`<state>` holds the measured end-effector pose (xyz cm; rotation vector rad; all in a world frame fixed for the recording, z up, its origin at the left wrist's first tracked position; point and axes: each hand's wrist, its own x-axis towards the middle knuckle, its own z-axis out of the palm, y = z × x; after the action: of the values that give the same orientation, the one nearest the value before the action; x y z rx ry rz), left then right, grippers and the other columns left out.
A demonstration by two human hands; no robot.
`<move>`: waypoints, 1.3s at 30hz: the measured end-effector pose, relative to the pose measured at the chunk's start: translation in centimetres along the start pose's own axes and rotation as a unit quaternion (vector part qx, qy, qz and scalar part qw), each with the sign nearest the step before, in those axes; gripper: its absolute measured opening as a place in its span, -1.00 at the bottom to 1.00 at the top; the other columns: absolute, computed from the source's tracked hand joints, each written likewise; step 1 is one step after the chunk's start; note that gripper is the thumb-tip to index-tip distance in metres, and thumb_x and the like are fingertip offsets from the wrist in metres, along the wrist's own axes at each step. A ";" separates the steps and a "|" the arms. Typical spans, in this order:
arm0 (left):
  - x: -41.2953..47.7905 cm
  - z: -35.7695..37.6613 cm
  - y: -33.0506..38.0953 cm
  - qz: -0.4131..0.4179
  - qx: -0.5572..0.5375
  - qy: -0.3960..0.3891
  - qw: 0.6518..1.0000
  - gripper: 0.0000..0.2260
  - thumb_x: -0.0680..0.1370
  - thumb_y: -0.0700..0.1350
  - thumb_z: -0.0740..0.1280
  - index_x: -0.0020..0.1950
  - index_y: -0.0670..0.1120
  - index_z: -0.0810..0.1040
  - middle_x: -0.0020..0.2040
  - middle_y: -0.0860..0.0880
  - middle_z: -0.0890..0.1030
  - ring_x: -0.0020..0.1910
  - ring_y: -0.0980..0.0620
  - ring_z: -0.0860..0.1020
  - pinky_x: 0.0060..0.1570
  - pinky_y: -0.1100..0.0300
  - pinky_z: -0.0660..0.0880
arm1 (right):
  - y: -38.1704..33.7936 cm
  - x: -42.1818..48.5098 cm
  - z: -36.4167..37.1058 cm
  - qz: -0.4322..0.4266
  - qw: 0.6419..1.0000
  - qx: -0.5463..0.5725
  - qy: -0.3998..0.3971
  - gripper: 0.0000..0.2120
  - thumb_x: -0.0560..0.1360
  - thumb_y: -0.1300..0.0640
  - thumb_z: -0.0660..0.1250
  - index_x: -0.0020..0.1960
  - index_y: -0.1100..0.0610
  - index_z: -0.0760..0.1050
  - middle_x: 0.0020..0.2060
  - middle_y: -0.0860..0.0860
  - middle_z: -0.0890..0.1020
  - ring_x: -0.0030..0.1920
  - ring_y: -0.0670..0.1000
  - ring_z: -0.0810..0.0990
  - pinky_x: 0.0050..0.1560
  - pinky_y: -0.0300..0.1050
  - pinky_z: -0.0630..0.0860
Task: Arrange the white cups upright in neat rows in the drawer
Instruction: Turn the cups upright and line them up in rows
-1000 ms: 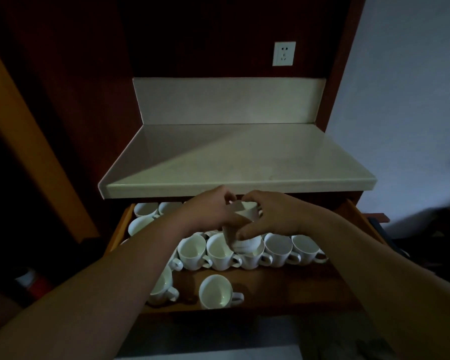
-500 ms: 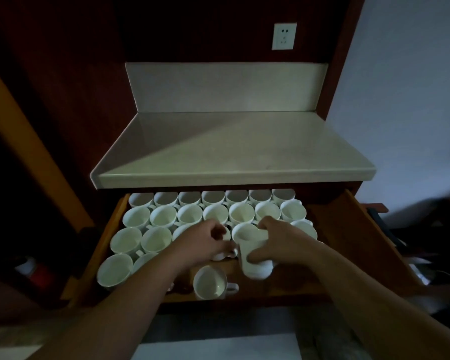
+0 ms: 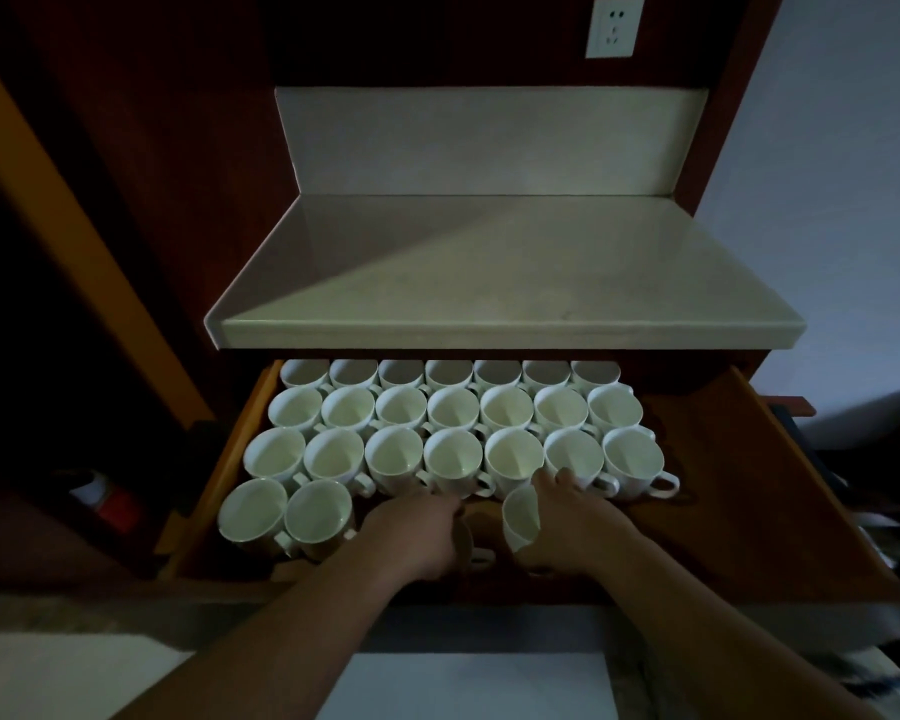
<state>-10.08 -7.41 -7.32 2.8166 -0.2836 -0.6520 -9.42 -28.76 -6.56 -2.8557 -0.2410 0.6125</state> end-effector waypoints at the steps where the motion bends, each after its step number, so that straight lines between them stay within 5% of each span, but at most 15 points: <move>1: 0.2 0.1 0.1 -0.001 0.003 -0.002 1.000 -0.55 0.47 0.13 0.45 0.34 0.13 0.48 0.19 -0.02 0.64 0.08 -0.07 0.62 0.05 -0.09 0.61 | 0.0 0.1 0.1 0.000 1.000 -0.004 0.002 -0.08 0.39 -0.16 0.57 0.53 0.14 0.17 0.41 0.15 0.36 0.35 0.20 0.50 0.24 0.07 0.57; 6: 0.5 0.2 0.0 -0.002 0.007 -0.007 1.000 -0.25 0.43 0.15 0.48 0.56 0.16 0.25 0.40 -0.15 0.48 0.29 -0.20 0.52 0.16 -0.17 0.57 | 0.2 0.3 0.5 0.009 0.999 -0.028 0.012 -0.01 0.39 -0.15 0.58 0.59 0.17 0.10 0.45 0.18 0.36 0.37 0.22 0.52 0.26 0.10 0.58; 10: 0.5 -0.1 -0.4 0.026 0.022 0.003 0.999 -0.36 0.50 0.14 0.44 0.54 0.19 0.28 0.35 -0.12 0.51 0.24 -0.15 0.54 0.12 -0.07 0.57 | 0.4 0.4 0.7 0.014 0.999 -0.037 0.012 0.04 0.38 -0.13 0.59 0.61 0.15 0.05 0.50 0.22 0.31 0.41 0.26 0.48 0.27 0.11 0.56; 16: -0.4 -1.4 -2.7 0.004 0.047 0.025 0.999 -0.27 0.39 0.56 0.29 0.49 0.29 0.35 0.35 -0.04 0.43 0.31 -0.13 0.46 0.28 -0.09 0.48 | 0.5 0.8 1.0 0.019 0.999 -0.027 0.010 0.12 0.33 -0.18 0.62 0.60 0.17 0.02 0.47 0.22 0.29 0.42 0.29 0.44 0.27 0.16 0.56; 28: -1.5 -1.7 -5.9 0.035 0.048 0.034 0.998 -0.35 0.50 0.26 0.44 0.54 0.30 0.30 0.44 0.04 0.36 0.42 -0.05 0.36 0.33 -0.02 0.47 | 0.8 1.8 2.2 0.030 0.998 -0.032 -0.048 0.18 0.36 -0.20 0.61 0.62 0.24 -0.05 0.57 0.33 0.16 0.46 0.26 0.45 0.36 0.09 0.51; 33: -3.3 -2.9 -7.0 0.089 0.038 0.059 0.994 -0.66 0.48 0.37 0.26 0.13 0.26 0.59 0.08 0.19 0.57 0.02 0.17 0.53 0.00 0.12 0.57 | 0.8 2.1 1.9 0.018 0.997 -0.012 -0.071 0.23 0.40 -0.21 0.58 0.67 0.23 -0.17 0.63 0.29 0.07 0.56 0.25 0.32 0.46 0.12 0.42; 39: -3.4 -3.4 -6.6 0.087 0.063 0.031 0.994 -0.81 0.57 0.30 0.28 -0.07 0.23 0.53 -0.20 0.13 0.59 -0.24 0.20 0.53 -0.28 0.16 0.47 | -1.3 2.5 1.2 0.001 0.999 -0.014 -0.048 0.04 0.24 -0.20 0.65 0.53 0.08 0.21 0.46 0.12 0.42 0.40 0.14 0.47 0.32 0.09 0.53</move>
<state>-10.62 0.36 -4.77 2.8814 -0.5712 -0.5239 -7.86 -26.77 -8.31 -2.8562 -0.2652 0.7533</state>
